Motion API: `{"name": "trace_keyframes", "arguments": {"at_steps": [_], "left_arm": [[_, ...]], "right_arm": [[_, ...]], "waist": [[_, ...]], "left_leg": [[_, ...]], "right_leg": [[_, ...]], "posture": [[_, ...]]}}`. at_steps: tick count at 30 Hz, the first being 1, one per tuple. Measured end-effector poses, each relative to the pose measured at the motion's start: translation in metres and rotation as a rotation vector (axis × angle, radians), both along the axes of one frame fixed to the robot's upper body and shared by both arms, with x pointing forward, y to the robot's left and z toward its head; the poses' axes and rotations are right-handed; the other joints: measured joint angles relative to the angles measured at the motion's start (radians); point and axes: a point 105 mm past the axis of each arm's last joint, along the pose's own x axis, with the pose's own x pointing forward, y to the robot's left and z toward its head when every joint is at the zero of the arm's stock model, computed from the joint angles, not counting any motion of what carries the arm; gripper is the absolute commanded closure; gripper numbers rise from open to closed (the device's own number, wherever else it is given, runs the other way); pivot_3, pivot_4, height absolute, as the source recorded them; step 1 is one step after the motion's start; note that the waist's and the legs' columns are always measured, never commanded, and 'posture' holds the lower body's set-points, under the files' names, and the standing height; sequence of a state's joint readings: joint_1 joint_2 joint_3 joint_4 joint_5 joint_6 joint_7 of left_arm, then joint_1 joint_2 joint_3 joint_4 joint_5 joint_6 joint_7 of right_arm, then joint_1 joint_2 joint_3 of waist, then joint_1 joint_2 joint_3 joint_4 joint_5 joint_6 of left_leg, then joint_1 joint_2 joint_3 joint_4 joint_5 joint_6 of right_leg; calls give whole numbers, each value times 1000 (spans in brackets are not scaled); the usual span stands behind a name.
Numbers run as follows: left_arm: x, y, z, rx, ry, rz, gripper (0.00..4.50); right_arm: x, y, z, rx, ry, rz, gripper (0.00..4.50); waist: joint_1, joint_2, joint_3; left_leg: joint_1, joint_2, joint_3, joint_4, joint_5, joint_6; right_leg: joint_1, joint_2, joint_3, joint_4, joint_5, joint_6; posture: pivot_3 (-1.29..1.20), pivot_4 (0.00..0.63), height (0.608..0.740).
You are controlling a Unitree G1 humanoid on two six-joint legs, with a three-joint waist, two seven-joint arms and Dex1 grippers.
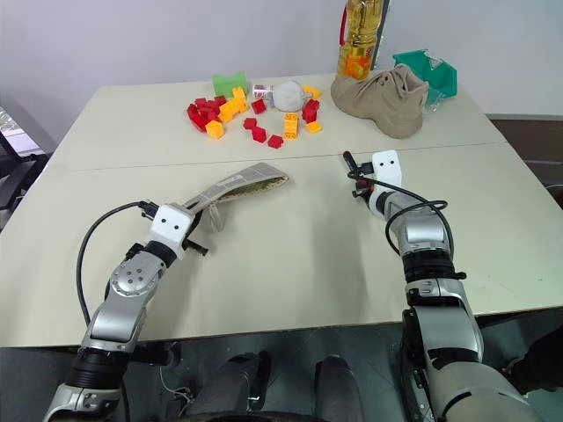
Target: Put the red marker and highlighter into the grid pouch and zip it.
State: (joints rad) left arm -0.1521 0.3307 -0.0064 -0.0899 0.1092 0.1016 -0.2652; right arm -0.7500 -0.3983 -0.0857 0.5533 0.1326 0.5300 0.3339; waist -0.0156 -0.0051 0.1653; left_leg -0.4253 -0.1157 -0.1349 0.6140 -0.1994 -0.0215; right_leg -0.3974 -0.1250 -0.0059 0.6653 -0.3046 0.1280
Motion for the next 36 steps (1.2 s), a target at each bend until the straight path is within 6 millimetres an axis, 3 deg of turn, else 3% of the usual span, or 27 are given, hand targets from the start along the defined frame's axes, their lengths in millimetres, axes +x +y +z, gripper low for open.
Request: {"name": "trace_keyframes", "arguments": {"at_steps": [6,10,12,16,26,32,36], "left_arm": [[1,0,1,2,-3,-1,4500],[2,1,3,10,-4,-6,4500],[2,2,3,13,-3,-9,4500],[3,0,4,9,-5,-21,4500],[1,-2,4,7,-3,-36,4500],[-2,-9,7,6,-19,-77,4500],[-5,-18,10,23,-36,-119,4500]], "right_arm": [[-13,10,24,-190,-104,197,4188],[-48,34,54,-325,-232,517,4188],[-69,49,59,-345,-249,666,4188],[-90,72,58,-353,-236,814,4188],[-87,82,43,-431,-175,836,4188],[-78,80,43,-504,-174,807,4188],[-78,89,45,-574,-192,845,4188]], "waist": [[3,0,0],[3,0,0],[0,0,0],[2,0,0],[5,0,0],[5,0,0],[4,0,0]], "left_leg": [[0,0,0,0,0,0],[0,0,0,0,-2,4],[0,1,0,0,-3,4],[0,2,0,1,-3,4],[0,1,0,1,-3,4],[0,1,0,1,-2,4],[0,1,0,1,-2,4]], "right_leg": [[0,0,0,0,0,0],[0,0,0,0,0,0],[0,1,0,-1,0,0],[0,1,0,0,0,0],[0,1,0,-1,0,0],[0,1,0,-1,0,0],[0,1,0,-1,0,0]], "posture": [[0,150,740],[0,150,740],[0,150,740],[0,150,740],[0,150,740],[0,150,740],[0,150,740]]}}
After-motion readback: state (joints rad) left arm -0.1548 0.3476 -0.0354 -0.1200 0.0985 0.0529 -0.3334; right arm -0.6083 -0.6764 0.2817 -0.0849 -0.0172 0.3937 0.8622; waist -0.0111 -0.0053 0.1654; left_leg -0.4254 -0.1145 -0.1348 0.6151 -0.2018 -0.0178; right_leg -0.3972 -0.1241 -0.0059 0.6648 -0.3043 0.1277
